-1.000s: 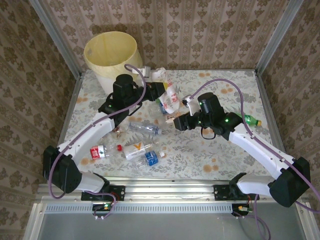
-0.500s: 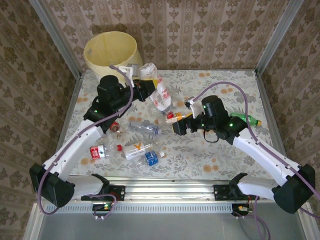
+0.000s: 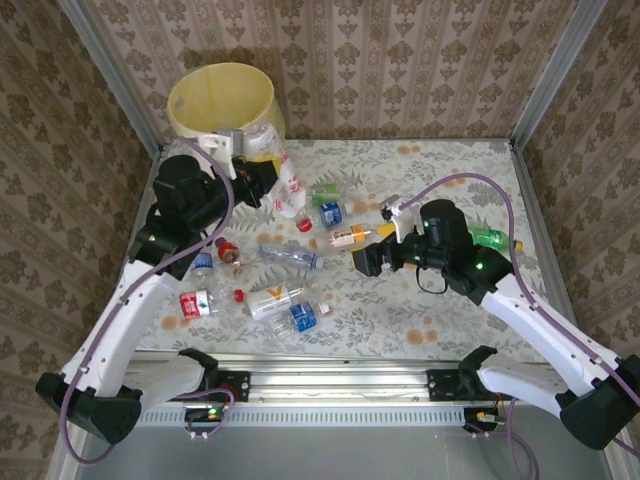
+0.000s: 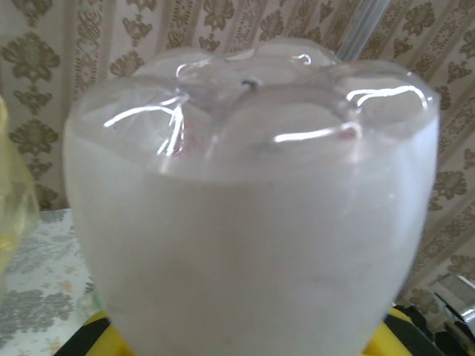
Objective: Throw the plastic bottles in the bin
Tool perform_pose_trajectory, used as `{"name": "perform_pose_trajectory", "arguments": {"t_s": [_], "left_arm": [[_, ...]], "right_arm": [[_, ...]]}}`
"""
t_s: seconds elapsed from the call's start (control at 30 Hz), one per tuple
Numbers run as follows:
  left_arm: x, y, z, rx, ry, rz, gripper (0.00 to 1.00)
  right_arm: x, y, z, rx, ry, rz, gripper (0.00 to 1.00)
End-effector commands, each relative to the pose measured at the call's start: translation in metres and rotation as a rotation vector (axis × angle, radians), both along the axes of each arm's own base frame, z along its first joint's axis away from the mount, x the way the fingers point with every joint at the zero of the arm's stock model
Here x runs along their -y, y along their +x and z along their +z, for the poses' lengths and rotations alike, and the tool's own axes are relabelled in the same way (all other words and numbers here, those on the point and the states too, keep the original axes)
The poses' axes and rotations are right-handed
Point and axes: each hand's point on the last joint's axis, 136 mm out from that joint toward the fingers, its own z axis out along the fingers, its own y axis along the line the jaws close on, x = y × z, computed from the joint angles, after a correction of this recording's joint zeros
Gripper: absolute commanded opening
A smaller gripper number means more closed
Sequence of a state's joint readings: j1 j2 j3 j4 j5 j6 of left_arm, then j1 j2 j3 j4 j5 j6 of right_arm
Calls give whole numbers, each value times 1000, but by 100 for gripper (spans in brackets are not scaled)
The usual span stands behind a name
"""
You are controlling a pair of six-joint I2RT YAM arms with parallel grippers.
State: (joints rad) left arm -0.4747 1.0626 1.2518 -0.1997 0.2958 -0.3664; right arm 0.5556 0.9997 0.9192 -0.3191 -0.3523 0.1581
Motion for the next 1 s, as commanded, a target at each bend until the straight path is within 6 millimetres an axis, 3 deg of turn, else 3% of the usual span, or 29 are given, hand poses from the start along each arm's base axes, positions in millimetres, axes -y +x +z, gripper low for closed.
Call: {"name": "perform_pose_trajectory", "arguments": {"t_s": [0.0, 0.43, 0.97], "left_arm": [[-14, -9, 20, 69, 36, 35, 13], [-38, 0, 44, 148, 84, 108, 13], [-50, -1, 111, 461, 86, 155, 13]], "right_arm": [[-1, -3, 14, 91, 27, 22, 100], [8, -7, 20, 174, 32, 1, 100], [12, -12, 15, 169, 13, 1, 100]]}}
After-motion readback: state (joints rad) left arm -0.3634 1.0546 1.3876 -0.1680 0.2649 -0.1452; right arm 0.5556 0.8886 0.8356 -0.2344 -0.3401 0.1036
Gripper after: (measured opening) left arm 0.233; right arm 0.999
